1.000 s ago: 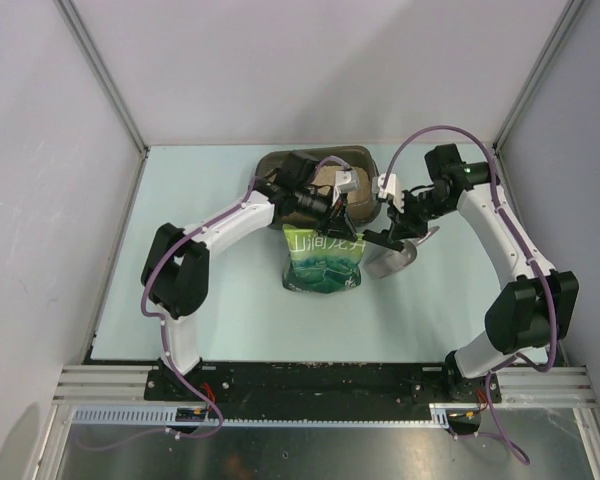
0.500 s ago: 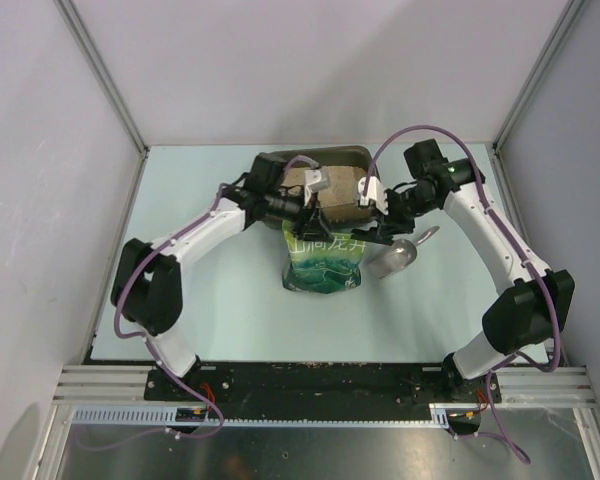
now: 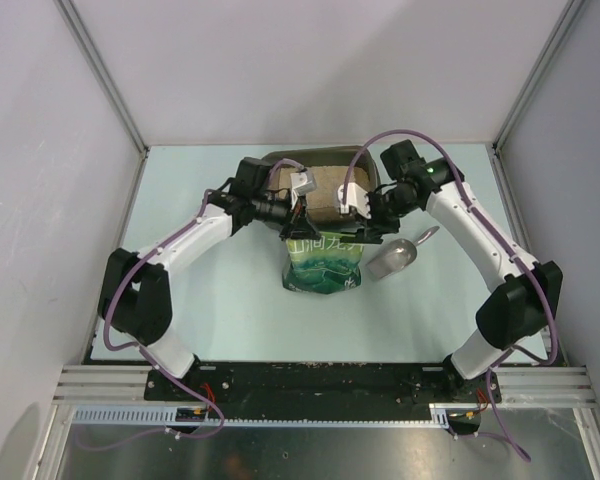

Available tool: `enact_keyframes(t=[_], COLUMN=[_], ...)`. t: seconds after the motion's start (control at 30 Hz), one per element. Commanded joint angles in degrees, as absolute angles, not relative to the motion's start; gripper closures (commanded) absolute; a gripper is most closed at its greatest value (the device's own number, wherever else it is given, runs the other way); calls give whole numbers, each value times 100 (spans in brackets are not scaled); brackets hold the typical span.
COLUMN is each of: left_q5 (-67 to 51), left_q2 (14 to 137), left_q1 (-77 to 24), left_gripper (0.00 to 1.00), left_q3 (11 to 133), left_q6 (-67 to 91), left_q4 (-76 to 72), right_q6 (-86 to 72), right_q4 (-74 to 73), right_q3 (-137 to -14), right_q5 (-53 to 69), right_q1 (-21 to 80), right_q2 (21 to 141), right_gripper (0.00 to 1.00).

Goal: Fill the litter box with clean litter

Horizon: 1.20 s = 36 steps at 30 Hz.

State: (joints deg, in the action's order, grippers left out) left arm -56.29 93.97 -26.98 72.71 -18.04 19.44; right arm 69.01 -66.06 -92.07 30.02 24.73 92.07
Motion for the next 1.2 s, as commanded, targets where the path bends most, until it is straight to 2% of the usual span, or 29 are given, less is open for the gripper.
enact_keyframes(t=[0.0,0.37,0.6,1.03,1.17], left_q5=[-5854,-5836,-5792,-5871,-5862], left_q2=[9228,9220,9237,9343,9352], left_q1=[-2698,-2681,-2663,-2663,-2663], left_gripper=[93,95,96,95,92], left_q3=[7339,7339,7339,7514,7550], left_q6=[-1811,-1811,-1793,-1723,-1705], left_q4=[1934,1934,1934,1925,1934], right_q6=[6654,5739,6161,6170,6074], right_q4=[-6337,-6249,-6846,-6750,-6785], right_q3=[-9544,-9896,-10397,-10063,-10081], right_q5=[2909,3182,2462,2469,2706], right_q1=[2768,2988,3225,3270,3287], right_q2=[9413,9756,9572,9756,9931], right_gripper=[100,100,100,100,100])
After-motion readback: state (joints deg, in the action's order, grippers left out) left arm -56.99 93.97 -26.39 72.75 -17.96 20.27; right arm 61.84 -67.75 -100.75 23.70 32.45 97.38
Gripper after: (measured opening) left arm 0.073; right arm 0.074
